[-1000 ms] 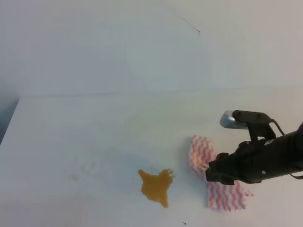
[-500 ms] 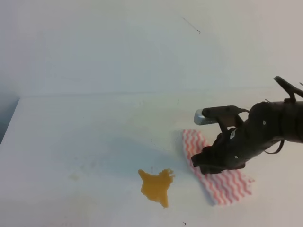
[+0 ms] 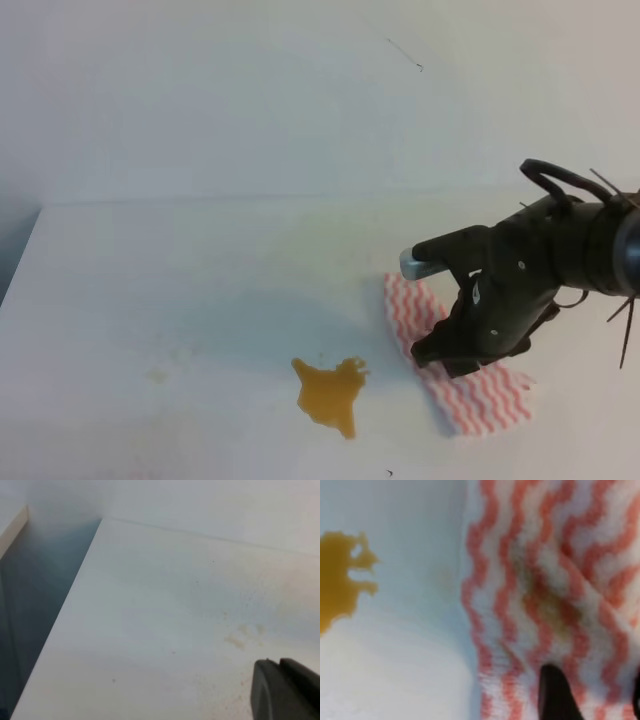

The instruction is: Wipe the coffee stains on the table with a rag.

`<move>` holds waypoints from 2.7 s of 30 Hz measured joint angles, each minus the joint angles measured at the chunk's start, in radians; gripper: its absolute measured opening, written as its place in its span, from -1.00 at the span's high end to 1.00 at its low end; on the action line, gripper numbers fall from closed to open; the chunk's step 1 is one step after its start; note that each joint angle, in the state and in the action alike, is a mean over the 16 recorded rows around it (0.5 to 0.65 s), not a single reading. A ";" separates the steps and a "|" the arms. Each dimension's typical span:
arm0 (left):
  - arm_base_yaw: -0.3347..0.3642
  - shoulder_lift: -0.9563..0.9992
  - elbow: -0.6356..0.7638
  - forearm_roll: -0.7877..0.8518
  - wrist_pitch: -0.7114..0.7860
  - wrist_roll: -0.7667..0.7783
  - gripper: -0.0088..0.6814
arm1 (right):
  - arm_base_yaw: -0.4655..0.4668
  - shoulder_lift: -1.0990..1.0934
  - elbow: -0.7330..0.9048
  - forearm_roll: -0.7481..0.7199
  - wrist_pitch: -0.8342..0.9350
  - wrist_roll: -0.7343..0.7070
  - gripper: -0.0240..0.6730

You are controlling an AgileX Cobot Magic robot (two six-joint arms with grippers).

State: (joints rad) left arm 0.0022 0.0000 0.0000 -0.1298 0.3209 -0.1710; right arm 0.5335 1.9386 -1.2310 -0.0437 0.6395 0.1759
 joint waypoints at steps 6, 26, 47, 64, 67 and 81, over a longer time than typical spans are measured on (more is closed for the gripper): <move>0.000 0.000 0.000 0.000 0.000 0.000 0.98 | 0.016 0.027 -0.001 0.094 -0.024 -0.045 0.24; 0.000 0.000 0.000 0.000 0.000 0.001 0.98 | 0.128 0.069 -0.098 0.487 -0.078 -0.309 0.82; 0.000 0.000 0.000 0.000 0.000 0.000 0.98 | 0.134 0.204 -0.168 0.459 -0.107 -0.222 0.82; 0.000 0.000 0.000 0.000 0.000 0.000 0.98 | 0.051 0.053 -0.161 0.151 -0.001 -0.060 0.83; 0.000 0.000 0.000 0.000 0.000 0.000 0.98 | 0.051 -0.006 -0.159 0.113 0.006 -0.051 0.83; 0.000 0.000 0.000 0.000 0.000 0.000 0.98 | 0.057 -0.227 -0.157 -0.049 0.149 -0.022 0.58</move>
State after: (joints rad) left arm 0.0022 0.0000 0.0000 -0.1298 0.3208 -0.1712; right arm 0.5908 1.7112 -1.3879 -0.0932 0.7882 0.1543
